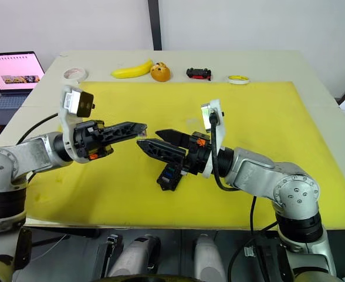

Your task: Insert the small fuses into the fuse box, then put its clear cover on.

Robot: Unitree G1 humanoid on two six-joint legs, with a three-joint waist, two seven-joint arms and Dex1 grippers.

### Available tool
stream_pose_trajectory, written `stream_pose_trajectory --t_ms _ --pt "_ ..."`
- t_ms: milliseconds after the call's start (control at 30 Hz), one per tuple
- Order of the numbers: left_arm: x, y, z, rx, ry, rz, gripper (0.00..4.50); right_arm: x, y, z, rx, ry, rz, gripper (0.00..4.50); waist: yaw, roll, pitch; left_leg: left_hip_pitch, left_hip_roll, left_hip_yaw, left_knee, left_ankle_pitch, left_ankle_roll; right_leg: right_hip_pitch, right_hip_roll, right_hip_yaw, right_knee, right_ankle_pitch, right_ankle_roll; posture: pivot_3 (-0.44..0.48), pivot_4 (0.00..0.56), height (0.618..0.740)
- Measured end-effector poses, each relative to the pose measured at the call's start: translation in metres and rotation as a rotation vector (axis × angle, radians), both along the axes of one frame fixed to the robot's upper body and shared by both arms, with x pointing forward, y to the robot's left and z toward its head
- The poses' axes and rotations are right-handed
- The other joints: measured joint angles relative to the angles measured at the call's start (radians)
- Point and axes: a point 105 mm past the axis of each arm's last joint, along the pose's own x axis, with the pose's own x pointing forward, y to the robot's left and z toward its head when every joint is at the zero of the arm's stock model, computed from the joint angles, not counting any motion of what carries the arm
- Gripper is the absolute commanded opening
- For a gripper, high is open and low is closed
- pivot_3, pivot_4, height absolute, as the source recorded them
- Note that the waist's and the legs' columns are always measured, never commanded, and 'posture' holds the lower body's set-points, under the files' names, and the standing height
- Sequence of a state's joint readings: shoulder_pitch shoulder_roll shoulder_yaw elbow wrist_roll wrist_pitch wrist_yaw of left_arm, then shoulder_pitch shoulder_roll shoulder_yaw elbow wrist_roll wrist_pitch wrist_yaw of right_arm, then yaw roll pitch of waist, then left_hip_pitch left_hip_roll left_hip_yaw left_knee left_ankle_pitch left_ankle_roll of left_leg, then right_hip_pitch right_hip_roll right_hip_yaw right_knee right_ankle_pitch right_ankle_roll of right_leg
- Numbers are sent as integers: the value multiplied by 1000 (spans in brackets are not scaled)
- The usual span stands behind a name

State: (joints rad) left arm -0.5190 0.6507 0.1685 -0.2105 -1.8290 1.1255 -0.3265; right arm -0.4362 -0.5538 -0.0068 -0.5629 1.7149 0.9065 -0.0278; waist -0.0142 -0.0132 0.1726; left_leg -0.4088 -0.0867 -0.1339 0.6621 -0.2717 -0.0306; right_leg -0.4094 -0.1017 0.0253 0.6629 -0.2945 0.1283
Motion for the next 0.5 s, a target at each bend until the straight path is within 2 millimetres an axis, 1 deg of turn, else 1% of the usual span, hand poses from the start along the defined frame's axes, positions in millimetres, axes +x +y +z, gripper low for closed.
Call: stream_pose_trajectory --t_ms 67,167,367,500 --pt "0 -1 -1 0 4 -2 82 0 0 0 -2 0 -5 4500 0 0 0 0 0 0 0 0 0 0 0 0 0 0 0 0 150 740" --pt "0 -2 -3 4 11 -8 0 1 1 0 2 1 -10 3709 0 0 0 0 0 0 0 0 0 0 0 0 0 0 0 0 150 740" --pt "0 -3 -3 6 14 -7 0 3 0 3 27 5 -28 3709 0 0 0 0 0 0 0 0 0 0 0 0 0 0 0 0 150 740" --pt "1 -3 -3 3 17 -1 0 2 3 1 20 13 -22 3709 0 0 0 0 0 0 0 0 0 0 0 0 0 0 0 0 150 740"
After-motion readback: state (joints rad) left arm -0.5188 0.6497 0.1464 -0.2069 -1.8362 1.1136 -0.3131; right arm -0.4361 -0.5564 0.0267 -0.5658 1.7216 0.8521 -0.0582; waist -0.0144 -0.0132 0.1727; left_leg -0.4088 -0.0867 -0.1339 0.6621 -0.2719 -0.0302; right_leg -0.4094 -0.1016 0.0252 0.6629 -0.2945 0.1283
